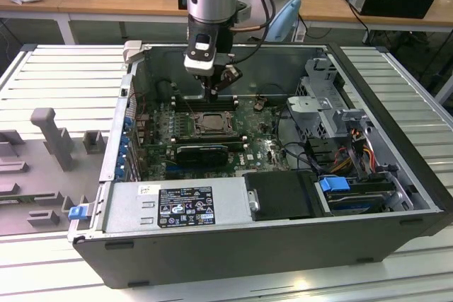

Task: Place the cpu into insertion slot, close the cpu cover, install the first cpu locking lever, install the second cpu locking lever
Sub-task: 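Install the first cpu locking lever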

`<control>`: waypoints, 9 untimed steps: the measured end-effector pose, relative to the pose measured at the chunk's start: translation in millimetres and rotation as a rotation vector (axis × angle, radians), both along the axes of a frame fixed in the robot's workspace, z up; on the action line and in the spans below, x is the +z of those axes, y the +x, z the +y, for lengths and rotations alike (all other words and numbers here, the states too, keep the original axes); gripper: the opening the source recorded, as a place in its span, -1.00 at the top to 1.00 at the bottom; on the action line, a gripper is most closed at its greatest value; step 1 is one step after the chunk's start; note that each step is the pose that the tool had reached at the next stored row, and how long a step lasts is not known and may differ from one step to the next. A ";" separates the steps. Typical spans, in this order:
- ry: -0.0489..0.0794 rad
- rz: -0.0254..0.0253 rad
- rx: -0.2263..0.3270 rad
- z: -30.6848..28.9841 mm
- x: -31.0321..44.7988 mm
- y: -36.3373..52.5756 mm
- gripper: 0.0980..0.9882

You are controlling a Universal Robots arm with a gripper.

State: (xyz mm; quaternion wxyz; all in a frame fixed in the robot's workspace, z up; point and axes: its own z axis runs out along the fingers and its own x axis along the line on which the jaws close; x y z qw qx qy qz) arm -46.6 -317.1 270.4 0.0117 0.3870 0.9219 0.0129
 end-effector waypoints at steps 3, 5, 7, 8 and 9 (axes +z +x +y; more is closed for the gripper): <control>0.000 0.0001 0.027 0.0 0.0 0.0 0.98; 0.000 0.0000 0.042 0.0 0.0 0.0 0.98; 0.000 0.0000 0.055 0.0 0.0 0.0 0.98; 0.000 0.0000 0.066 0.0 0.0 0.0 0.98; 0.000 0.0000 0.081 0.0 0.0 0.0 0.98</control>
